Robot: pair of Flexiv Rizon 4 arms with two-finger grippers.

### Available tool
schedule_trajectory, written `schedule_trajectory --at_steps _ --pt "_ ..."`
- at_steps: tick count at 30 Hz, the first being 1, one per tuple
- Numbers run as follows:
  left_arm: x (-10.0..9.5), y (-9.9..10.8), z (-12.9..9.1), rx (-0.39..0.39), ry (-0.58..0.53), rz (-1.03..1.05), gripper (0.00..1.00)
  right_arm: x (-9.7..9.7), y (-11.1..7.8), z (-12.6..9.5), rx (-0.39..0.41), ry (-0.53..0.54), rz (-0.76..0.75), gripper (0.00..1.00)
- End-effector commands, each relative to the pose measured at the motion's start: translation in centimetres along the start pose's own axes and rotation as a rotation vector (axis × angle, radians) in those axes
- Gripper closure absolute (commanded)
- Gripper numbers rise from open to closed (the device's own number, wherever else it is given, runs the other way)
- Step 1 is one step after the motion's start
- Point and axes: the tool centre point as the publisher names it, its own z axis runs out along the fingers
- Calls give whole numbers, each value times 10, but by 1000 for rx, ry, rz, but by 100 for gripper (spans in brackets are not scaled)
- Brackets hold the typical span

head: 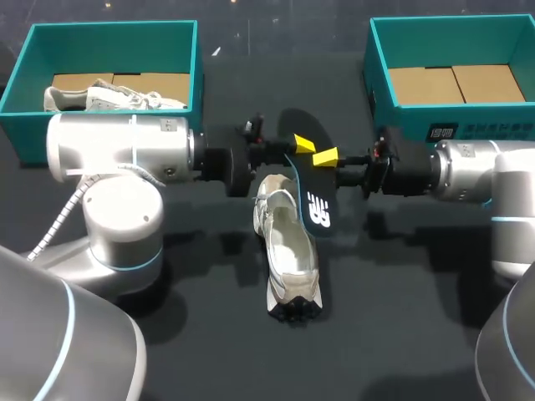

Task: Take the shoe out of the shoebox, open the shoe tongue, remove and reinsert the insole, then place the shoe into the shoebox

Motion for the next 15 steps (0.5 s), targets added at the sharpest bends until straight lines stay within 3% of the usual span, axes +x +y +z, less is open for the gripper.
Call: schedule_trajectory --at_steps 1,2,10,13,15 --pt "-1 -6 -19 -3 0 1 100 10 -5 -29 18 -87 -146 0" --pt "-2 -7 -22 -2 0 4 100 11 -6 -37 0 -80 -167 0" --pt "-6 -13 -44 -22 6 2 100 11 -6 -37 0 -80 -167 0" --pt "-7 -16 -48 7 29 -30 100 11 -6 -37 0 -80 -167 0" --pt "-8 -18 -51 14 36 -46 100 13 -6 -45 44 -161 -285 0"
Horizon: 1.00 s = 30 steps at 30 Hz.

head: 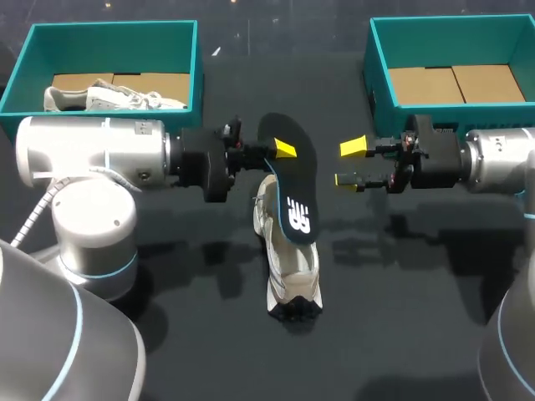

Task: Take the shoe out of the shoebox, open the shoe tongue, remove and reinsert the insole, then place the shoe into the shoebox

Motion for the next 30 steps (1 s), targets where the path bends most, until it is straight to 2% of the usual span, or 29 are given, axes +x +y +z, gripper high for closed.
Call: schedule_trajectory --at_steps 1,3,4,5,16,18,19,21,23,27,28,30 --pt "-6 -3 -17 14 17 -37 100 4 -3 -13 39 -106 -161 0" --pt "-6 -5 -21 44 22 -73 100 4 -7 -24 54 -191 -269 0" --pt "-6 -7 -22 69 32 -95 100 1 -8 -30 59 -257 -276 0" --pt "-6 -9 -23 93 60 -79 100 -1 -11 -35 106 -303 -297 0" --pt "-6 -9 -23 93 60 -79 100 -1 -11 -35 106 -303 -297 0" --pt "-9 -28 -5 96 75 -78 100 -1 -11 -35 106 -303 -297 0" --pt "-10 -38 -1 97 75 -82 100 -2 -14 -38 148 -356 -317 0" --pt "-12 -55 3 101 86 -94 100 -1 -24 -44 225 -392 -404 0" --pt "-12 -69 4 105 92 -132 100 -2 -32 -52 272 -438 -445 0" --pt "-15 -91 -6 179 63 -322 100 -5 -50 -67 333 -528 -577 0" --pt "-16 -95 -10 177 66 -334 100 -7 -55 -71 360 -528 -612 0" --pt "-16 -95 -10 177 66 -334 100 -7 -55 -71 360 -528 -612 0"
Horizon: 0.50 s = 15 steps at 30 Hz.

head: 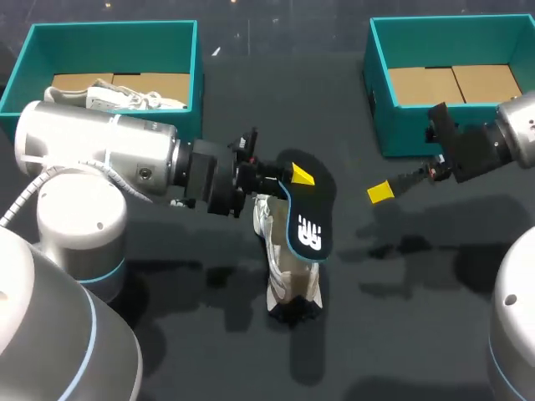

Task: Take the shoe out of the shoebox, open the shoe tongue, remove and reinsert the insole, then place the shoe into the shoebox

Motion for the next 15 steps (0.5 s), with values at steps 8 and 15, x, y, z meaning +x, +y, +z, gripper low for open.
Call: schedule_trajectory --at_steps 8,15 --pt "5 -10 -16 6 -8 -40 100 11 -7 -14 50 -101 -107 0" --pt "14 -25 -2 13 31 -152 100 13 -26 -1 140 -195 -360 0"
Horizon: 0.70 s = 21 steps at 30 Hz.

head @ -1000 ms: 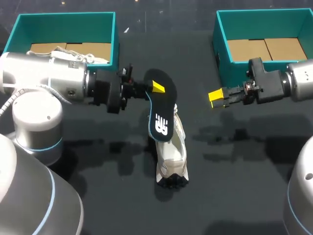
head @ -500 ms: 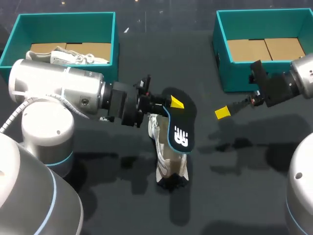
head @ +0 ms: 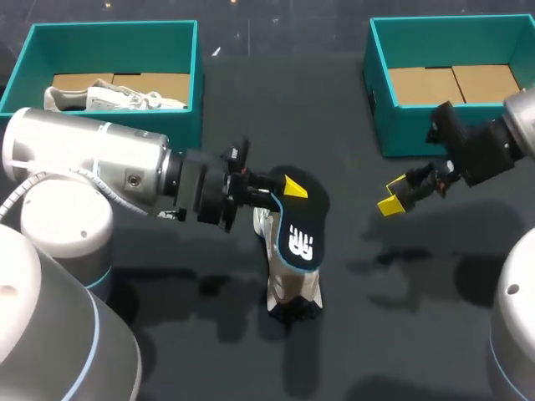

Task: Take the shoe out of the shoebox, open the shoe tongue, remove and reinsert the insole, then place the shoe into the shoebox

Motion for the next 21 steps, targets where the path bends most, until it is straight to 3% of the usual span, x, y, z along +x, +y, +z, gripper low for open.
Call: schedule_trajectory --at_steps 1,8,11,21 --pt "3 -7 6 1 13 -81 100 11 -14 14 65 -93 -196 0" --pt "26 -23 8 15 28 -144 100 4 -39 44 74 -154 -307 0" --pt "30 -24 8 15 27 -143 100 -2 -45 61 146 -141 -296 0" --pt "30 -24 8 15 27 -143 100 -2 -45 61 146 -141 -296 0"
